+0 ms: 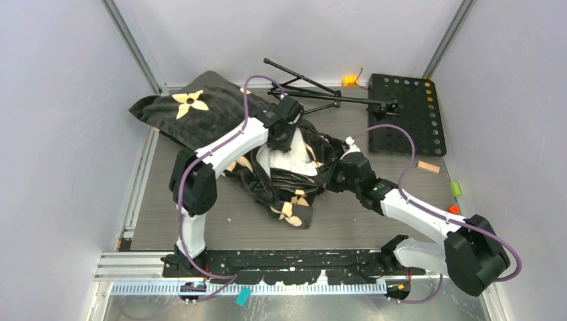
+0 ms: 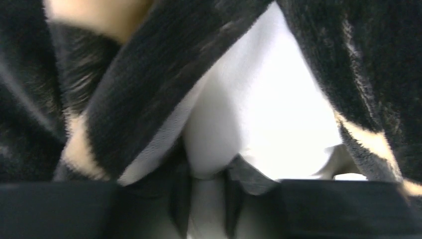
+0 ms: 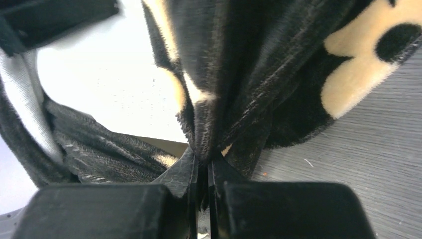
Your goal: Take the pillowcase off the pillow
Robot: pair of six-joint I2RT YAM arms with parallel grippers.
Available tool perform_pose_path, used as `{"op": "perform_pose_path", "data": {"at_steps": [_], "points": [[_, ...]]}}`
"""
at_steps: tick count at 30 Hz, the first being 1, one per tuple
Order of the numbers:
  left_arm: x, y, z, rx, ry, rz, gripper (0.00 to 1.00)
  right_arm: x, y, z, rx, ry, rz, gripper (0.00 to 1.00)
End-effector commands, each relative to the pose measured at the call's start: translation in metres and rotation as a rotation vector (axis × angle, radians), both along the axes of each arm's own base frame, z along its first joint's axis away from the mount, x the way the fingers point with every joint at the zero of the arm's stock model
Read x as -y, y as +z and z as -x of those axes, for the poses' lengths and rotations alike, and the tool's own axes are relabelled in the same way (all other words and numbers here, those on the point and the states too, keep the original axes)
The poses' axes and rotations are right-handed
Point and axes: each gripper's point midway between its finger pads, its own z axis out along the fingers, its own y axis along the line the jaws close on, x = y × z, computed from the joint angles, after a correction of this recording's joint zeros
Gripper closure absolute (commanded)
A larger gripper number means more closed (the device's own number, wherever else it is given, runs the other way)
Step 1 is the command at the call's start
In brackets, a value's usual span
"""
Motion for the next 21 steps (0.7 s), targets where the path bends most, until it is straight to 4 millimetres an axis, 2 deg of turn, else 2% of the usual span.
{"op": "perform_pose_path", "data": {"at_steps": [1, 2, 6, 10, 13, 15, 18, 19, 21], "points": [[-0.034, 0.000, 0.012, -0.053, 0.061, 0.010, 0.95, 0.031, -0.023, -0.005, -0.077, -0.140, 0.143, 0.98], [-0.036, 0.010, 0.011, -0.024, 0.064, 0.014, 1.00, 0.037, -0.026, -0.007, -0.087, -0.171, 0.156, 0.97], [-0.043, 0.062, 0.013, 0.082, 0.036, 0.062, 1.00, 0.050, -0.030, -0.014, -0.119, -0.223, 0.143, 0.95], [-0.054, 0.104, 0.030, 0.139, 0.001, 0.102, 1.00, 0.048, -0.025, -0.018, -0.127, -0.177, 0.113, 0.93], [-0.064, 0.130, 0.045, 0.177, -0.021, 0.132, 1.00, 0.054, -0.021, -0.023, -0.123, -0.177, 0.142, 0.89], [-0.069, 0.137, 0.053, 0.187, -0.037, 0.138, 1.00, 0.059, -0.009, -0.028, -0.093, -0.165, 0.179, 0.79], [-0.067, 0.132, 0.065, 0.165, -0.088, 0.162, 1.00, 0.050, 0.026, -0.032, 0.032, -0.092, 0.163, 0.48], [-0.065, 0.131, 0.068, 0.160, -0.099, 0.179, 1.00, 0.046, 0.040, -0.032, 0.083, -0.068, 0.148, 0.40], [-0.058, 0.121, 0.074, 0.132, -0.126, 0.215, 1.00, 0.039, 0.065, -0.031, 0.169, -0.005, 0.134, 0.34]]}}
